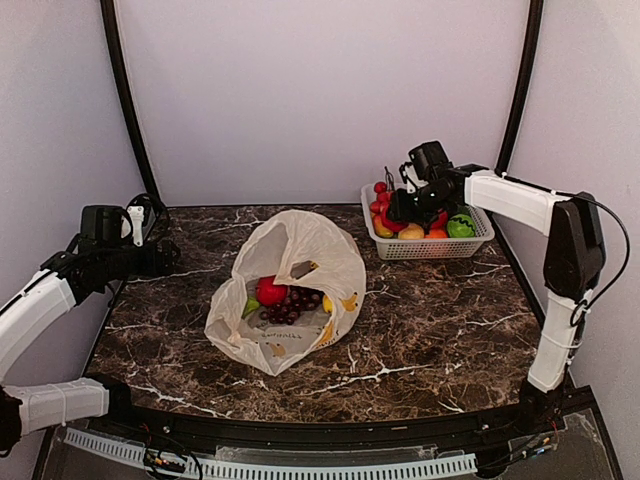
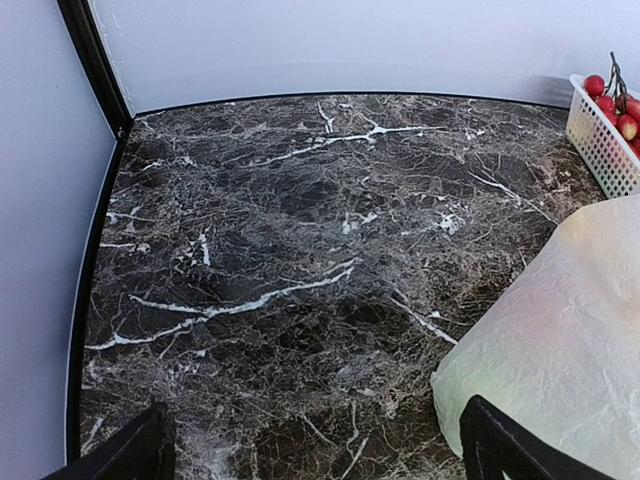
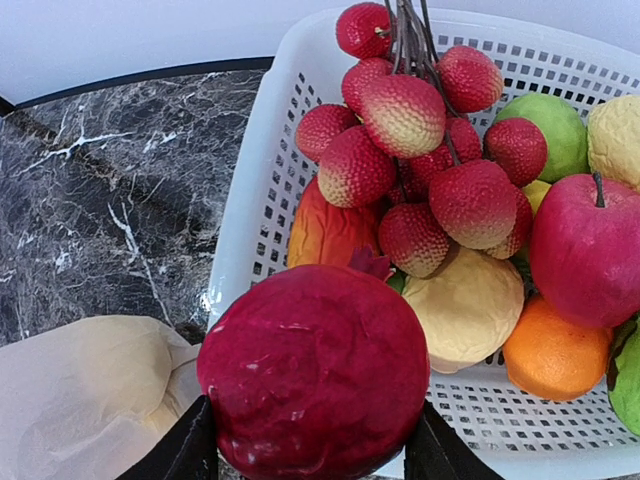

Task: Untie the knot of the plastic bag and take out the fruit
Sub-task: Place the fake fruit in the bin, then hold the bag opening of the takeout bag, then reach into the gripper in the takeout bag.

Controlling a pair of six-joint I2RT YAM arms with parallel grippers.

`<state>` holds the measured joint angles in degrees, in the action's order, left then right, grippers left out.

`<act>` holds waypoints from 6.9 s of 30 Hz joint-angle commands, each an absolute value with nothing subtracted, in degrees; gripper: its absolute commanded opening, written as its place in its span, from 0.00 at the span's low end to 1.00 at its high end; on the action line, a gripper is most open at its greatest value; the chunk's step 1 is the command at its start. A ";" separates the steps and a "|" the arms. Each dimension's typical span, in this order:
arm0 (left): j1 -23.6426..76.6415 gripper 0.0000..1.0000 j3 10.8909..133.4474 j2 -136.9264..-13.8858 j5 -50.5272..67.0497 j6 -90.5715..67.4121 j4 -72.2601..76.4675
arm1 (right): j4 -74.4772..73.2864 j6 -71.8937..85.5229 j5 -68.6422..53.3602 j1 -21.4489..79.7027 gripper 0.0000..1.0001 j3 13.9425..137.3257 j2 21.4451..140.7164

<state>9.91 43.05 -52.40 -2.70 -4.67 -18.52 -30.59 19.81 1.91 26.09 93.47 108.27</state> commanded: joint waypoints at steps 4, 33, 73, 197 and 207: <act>9.69 0.98 42.75 -52.71 -2.39 -4.09 -18.66 | -28.04 22.12 0.28 23.62 0.42 93.90 110.32; 9.67 0.98 43.15 -54.14 -1.98 -4.22 -18.92 | -30.32 22.47 4.60 23.14 0.49 95.47 117.54; 9.82 0.97 44.11 -51.42 13.57 -11.07 -20.69 | -24.19 18.96 1.44 26.36 0.97 83.64 95.55; 45.35 0.01 47.71 -59.45 8.97 -30.61 -22.87 | -22.97 34.97 11.34 59.85 0.13 102.22 128.67; 45.35 0.01 46.09 -60.35 7.30 -30.31 -23.31 | -19.29 33.88 7.91 59.87 0.00 100.35 120.99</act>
<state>45.01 47.57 -60.64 8.38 -30.65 -22.52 -23.29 34.28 10.22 60.10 101.32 125.62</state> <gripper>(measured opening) 0.009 0.014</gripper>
